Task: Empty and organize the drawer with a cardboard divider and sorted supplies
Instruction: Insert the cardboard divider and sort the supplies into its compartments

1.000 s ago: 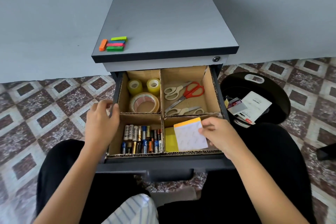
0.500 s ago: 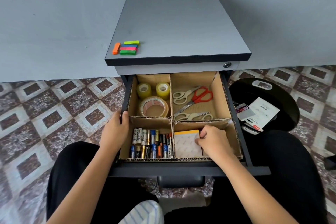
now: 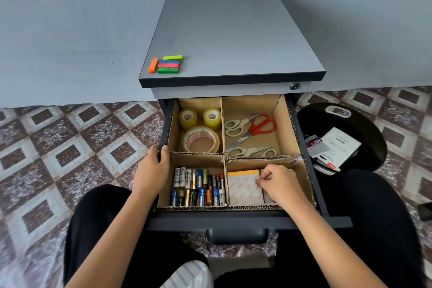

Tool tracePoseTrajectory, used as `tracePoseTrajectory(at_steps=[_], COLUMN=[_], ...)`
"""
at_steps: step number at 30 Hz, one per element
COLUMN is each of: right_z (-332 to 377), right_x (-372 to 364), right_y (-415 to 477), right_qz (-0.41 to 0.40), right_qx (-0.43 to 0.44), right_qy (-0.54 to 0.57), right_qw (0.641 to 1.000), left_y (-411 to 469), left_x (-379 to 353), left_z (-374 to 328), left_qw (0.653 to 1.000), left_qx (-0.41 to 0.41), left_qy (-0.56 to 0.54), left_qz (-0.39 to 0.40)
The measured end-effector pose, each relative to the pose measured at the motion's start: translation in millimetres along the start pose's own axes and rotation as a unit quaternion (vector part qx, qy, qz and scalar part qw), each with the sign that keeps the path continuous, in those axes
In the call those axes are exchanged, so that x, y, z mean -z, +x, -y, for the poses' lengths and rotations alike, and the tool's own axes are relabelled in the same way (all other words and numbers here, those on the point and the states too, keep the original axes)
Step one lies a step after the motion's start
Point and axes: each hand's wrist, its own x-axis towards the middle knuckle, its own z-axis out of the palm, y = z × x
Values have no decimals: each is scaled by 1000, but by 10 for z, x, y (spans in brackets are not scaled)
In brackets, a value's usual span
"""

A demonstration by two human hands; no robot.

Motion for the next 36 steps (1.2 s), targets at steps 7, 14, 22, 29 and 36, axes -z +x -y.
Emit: tracePoseTrajectory(at_steps=[7, 14, 22, 29, 36], right_z=[-1, 532, 1895, 2687, 3175], right_x=[24, 335, 468, 344, 559], right_y=[-19, -84, 421, 1029, 1291], right_qz=[-8, -48, -84, -76, 29], right_qx=[7, 112, 333, 405, 438], right_qy=[2, 12, 20, -88, -232], right_qw=[1000, 993, 939, 907, 868], left_y=[4, 38, -24, 37, 51], left_x=[14, 32, 53, 7, -8], left_z=[6, 1, -48, 41, 62], left_qw=[1000, 999, 999, 999, 999], left_qx=[-7, -11, -7, 0, -9], left_qy=[-4, -36, -33, -39, -34], left_qz=[4, -1, 2, 4, 1])
